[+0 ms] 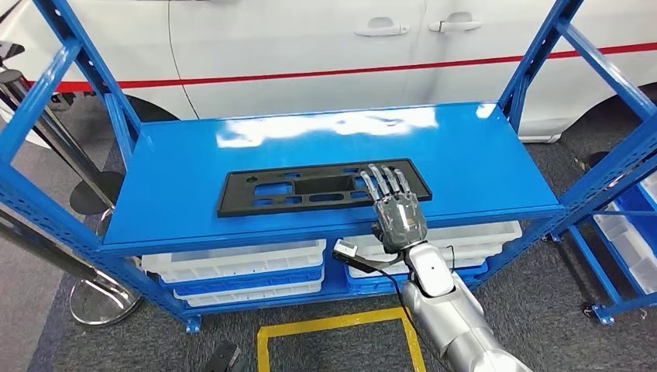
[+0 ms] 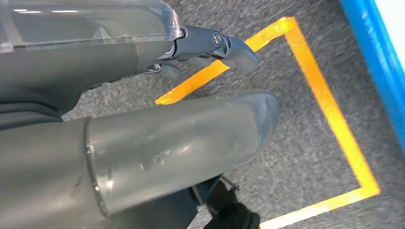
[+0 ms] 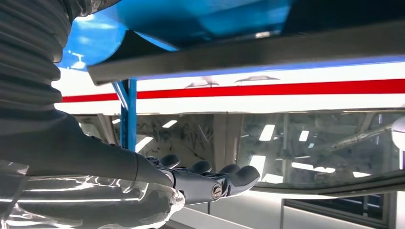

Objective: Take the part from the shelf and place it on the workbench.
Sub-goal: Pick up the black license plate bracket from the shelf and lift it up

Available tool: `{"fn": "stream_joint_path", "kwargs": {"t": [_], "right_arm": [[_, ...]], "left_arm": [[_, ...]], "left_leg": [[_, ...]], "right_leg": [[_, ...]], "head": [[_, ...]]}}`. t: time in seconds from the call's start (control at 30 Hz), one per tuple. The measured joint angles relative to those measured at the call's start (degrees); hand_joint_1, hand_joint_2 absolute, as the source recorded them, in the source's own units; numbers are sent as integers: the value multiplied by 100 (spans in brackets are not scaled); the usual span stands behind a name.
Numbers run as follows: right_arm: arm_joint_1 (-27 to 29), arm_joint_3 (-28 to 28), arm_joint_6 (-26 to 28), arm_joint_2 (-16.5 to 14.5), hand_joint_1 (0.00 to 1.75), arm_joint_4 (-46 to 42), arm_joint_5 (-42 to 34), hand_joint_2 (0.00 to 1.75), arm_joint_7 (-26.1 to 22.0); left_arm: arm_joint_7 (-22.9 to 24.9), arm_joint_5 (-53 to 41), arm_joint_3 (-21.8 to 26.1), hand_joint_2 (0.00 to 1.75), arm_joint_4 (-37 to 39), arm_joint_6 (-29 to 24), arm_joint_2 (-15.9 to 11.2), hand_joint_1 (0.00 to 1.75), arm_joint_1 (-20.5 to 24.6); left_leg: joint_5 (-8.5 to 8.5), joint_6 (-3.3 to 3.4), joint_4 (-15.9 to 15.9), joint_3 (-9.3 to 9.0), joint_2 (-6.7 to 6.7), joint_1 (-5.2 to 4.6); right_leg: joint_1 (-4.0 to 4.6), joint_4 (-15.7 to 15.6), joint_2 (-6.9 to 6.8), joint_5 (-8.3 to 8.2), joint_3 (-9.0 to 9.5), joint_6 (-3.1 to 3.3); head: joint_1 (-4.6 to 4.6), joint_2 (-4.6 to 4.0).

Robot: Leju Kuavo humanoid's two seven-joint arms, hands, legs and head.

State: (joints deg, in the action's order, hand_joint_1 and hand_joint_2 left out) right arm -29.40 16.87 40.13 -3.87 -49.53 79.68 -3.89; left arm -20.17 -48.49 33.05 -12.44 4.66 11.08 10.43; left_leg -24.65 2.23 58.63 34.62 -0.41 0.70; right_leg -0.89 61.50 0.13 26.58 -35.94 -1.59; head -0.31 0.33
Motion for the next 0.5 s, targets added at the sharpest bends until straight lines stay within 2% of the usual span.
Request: {"fn": "stream_joint_path", "kwargs": {"t": [0.1,0.13,0.17,0.23,0.3,0.33,0.37,0.43,0.47,0.5], "right_arm": [[10,0,0,0,0,4,5,175,-16],[14,0,0,-1,0,5,8,175,-22],[17,0,0,-7,0,5,11,175,-29],[12,0,0,-19,0,4,13,175,-54],[13,0,0,-42,0,1,-1,175,-80],[11,0,0,-56,0,-1,-10,175,-90],[11,0,0,-75,0,-2,-19,175,-102],[24,1,0,-107,0,1,-33,175,-136],[36,3,0,-124,0,3,-38,175,-158],[46,8,0,-139,0,5,-39,175,-174]], "left_arm": [[-39,-7,-9,0,0,17,0,0,7],[-43,-8,-12,0,0,21,2,0,8],[-44,-9,-14,0,0,21,3,0,9],[-49,-9,-16,0,0,16,7,0,14],[-58,-4,-16,0,0,9,7,0,16],[-64,-1,-16,0,0,7,7,0,19],[-69,4,-16,0,0,3,7,0,21],[-76,16,-15,0,0,-5,7,0,19],[-77,22,-14,0,0,-10,6,0,13],[-77,26,-14,0,0,-15,5,0,8]], "left_leg": [[-23,55,0,-4,6,-15],[-44,41,10,-15,5,-33],[-62,12,14,-29,2,-44],[-96,-73,11,-66,-1,-64],[-175,-134,94,-56,2,-54],[-282,-160,270,14,3,-51],[-435,-181,559,146,6,-40],[-731,-217,1297,530,7,-26],[-773,-232,1541,678,7,-18],[-703,-242,1587,735,8,-11]], "right_leg": [[3,927,-3,385,-494,-32],[19,784,-5,283,-456,-4],[38,489,-5,112,-338,35],[68,-242,0,-218,-6,133],[42,-278,3,-224,41,195],[26,-299,1,-225,68,229],[20,-310,-4,-219,89,259],[24,-301,-9,-197,101,294],[26,-293,-9,-185,105,298],[26,-285,-6,-172,110,296]], "head": [[0,0],[0,0],[0,0],[-2,0],[-3,0],[-3,0],[-4,0],[-4,0],[-5,0],[-5,0]]}}
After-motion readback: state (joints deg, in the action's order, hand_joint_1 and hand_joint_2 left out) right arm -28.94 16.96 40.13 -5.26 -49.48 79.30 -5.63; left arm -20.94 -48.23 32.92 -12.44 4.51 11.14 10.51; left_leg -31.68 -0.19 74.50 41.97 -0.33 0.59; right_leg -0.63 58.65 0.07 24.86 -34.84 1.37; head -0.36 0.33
